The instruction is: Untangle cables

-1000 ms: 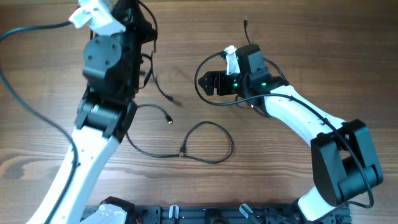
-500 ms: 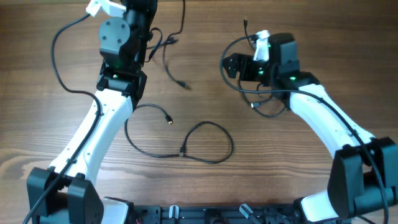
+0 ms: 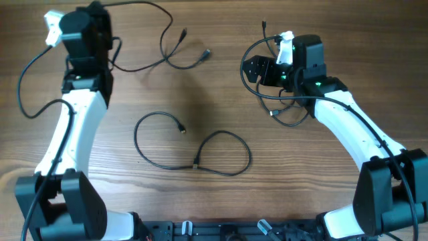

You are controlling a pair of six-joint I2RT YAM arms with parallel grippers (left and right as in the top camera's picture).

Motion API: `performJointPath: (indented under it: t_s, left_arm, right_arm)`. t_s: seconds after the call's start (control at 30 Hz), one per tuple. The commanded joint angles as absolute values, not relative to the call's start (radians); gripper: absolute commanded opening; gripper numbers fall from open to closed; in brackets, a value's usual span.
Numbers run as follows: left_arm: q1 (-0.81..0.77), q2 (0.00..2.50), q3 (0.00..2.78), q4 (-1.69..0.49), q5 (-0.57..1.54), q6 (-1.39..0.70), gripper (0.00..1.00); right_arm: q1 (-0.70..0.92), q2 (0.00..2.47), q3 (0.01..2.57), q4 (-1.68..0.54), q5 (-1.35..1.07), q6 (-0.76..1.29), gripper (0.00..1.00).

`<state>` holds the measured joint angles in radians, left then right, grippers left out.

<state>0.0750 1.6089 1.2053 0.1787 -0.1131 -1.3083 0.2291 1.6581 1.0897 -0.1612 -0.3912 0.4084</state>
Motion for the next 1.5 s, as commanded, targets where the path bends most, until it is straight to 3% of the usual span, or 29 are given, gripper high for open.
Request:
performJointPath:
  t_s: [0.0,0.13,0.3,0.5,0.57,0.63,0.67,0.77,0.8,0.83,1.03,1.17,1.33,1.47]
  left_arm:
    - [0.154,1.678,1.210,0.167,-0.132,-1.314,0.06]
    - [0.206,1.727,1.210,0.167,-0.133,-1.314,0.08]
    - [0.270,1.803,1.210,0.167,-0.167,-1.313,0.17]
    - [0.330,1.835,1.210,0.163,-0.206,-1.282,0.11]
    - [0.344,1.835,1.210,0.163,-0.221,-1.260,0.24]
    - [0.364,1.835,1.210,0.156,-0.230,-1.256,0.28]
    - [0.371,1.835,1.210,0.151,-0.229,-1.256,0.37]
    - [0.385,1.835,1.210,0.140,-0.229,-1.256,0.87]
    - [0.386,1.835,1.210,0.137,-0.228,-1.256,0.97]
    - [0.385,1.835,1.210,0.138,-0.218,-1.239,1.00]
    - [0.384,1.835,1.210,0.112,0.116,-0.941,1.00]
    - [0.350,1.835,1.210,-0.133,0.253,-0.752,1.00]
    - [0.261,1.835,1.210,-0.373,0.241,-0.661,1.00]
    - [0.201,1.835,1.210,-0.526,0.095,-0.739,1.00]
  right_arm:
    - [0.229,1.643,1.086,-0.173,-0.386,0.422,0.94]
    - [0.229,1.643,1.086,-0.181,-0.410,0.421,0.94]
    - [0.230,1.643,1.086,-0.182,-0.429,0.422,0.94]
    - [0.232,1.643,1.086,-0.204,-0.432,0.419,0.94]
    - [0.232,1.643,1.086,-0.207,-0.432,0.419,0.94]
    - [0.232,1.643,1.086,-0.207,-0.431,0.419,0.94]
    - [0.232,1.643,1.086,-0.207,-0.432,0.419,0.94]
    - [0.232,1.643,1.086,-0.207,-0.431,0.418,0.94]
    - [0.232,1.644,1.086,-0.207,-0.431,0.418,0.94]
    - [0.232,1.644,1.086,-0.207,-0.431,0.418,0.94]
    - [0.231,1.644,1.086,-0.207,-0.427,0.418,0.94]
    - [0.231,1.644,1.086,-0.207,-0.418,0.419,0.95]
    - [0.231,1.644,1.086,-0.207,-0.400,0.419,0.97]
    - [0.232,1.644,1.086,-0.210,-0.400,0.419,0.97]
